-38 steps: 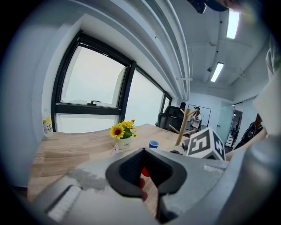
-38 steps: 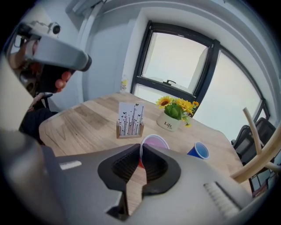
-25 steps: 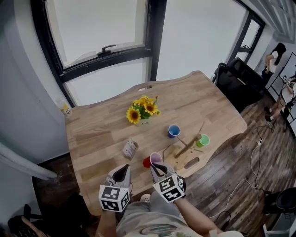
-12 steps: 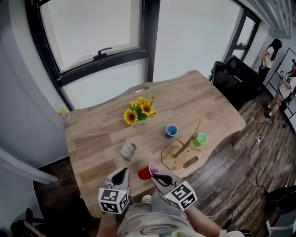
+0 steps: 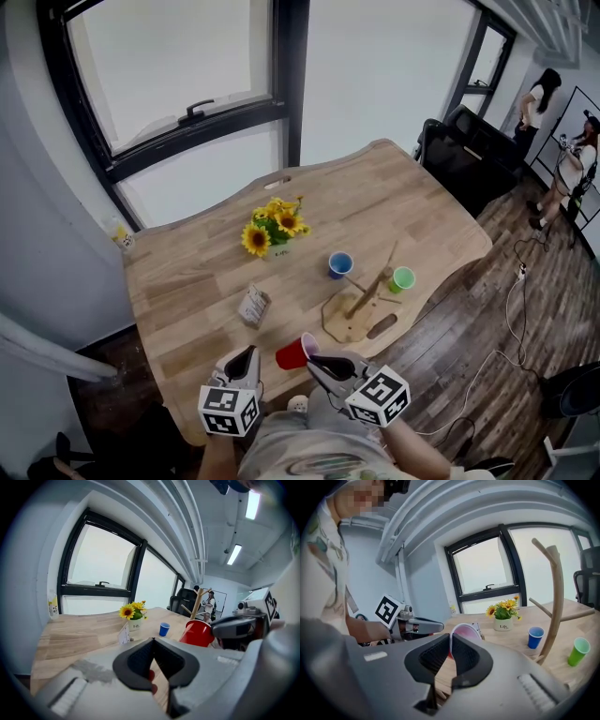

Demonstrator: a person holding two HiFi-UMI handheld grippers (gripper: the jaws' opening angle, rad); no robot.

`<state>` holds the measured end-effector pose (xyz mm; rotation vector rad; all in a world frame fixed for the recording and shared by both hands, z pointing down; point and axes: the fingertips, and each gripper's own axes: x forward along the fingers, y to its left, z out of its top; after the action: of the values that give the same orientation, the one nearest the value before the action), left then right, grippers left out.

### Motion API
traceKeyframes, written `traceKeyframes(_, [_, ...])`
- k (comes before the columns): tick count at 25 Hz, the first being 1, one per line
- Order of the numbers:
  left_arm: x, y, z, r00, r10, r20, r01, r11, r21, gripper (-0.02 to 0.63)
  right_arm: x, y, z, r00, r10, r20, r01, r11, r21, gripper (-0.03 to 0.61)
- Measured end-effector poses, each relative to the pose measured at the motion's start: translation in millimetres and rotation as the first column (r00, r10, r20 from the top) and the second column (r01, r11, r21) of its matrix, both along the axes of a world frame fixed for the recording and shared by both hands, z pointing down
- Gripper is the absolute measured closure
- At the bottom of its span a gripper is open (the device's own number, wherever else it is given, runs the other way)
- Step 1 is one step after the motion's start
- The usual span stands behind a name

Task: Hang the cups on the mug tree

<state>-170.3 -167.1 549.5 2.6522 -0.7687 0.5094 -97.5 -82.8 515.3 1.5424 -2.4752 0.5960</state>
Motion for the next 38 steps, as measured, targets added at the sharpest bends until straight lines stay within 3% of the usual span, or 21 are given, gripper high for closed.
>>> traceKeyframes(8, [-0.4, -1.8, 0.7, 1.000, 0.006, -0.004, -0.006, 1.000, 0.001, 0.615, 6.8, 2.7, -34.3, 0.989, -0.040, 0.139, 0.032, 0.997, 0.064, 0.558])
traceKeyframes(16, [-4.6, 0.3, -2.4, 1.000, 0.002, -0.003, -0.002, 1.000, 0.005, 0.615, 25.5, 7.3, -70.7, 0.952, -0.060, 0.300, 0.016, 0.989, 0.146, 0.557])
traceKeyframes(25, [-4.7, 5.4, -0.9, 1.000, -0.005, -0.003, 0.005, 1.000, 0.003, 0.615, 73.2, 18.7, -117.5, 0.809, -0.088, 0.581, -0.085, 0.961, 0.264, 0.558])
traceKeyframes(38, [7.6, 14.2, -3.1, 1.000, 0.004, 0.010, -0.004, 1.000, 0.008, 0.615, 119.0, 29.5, -120.6, 0.690, -0.062, 0.721, -0.198, 0.942, 0.270, 0.558])
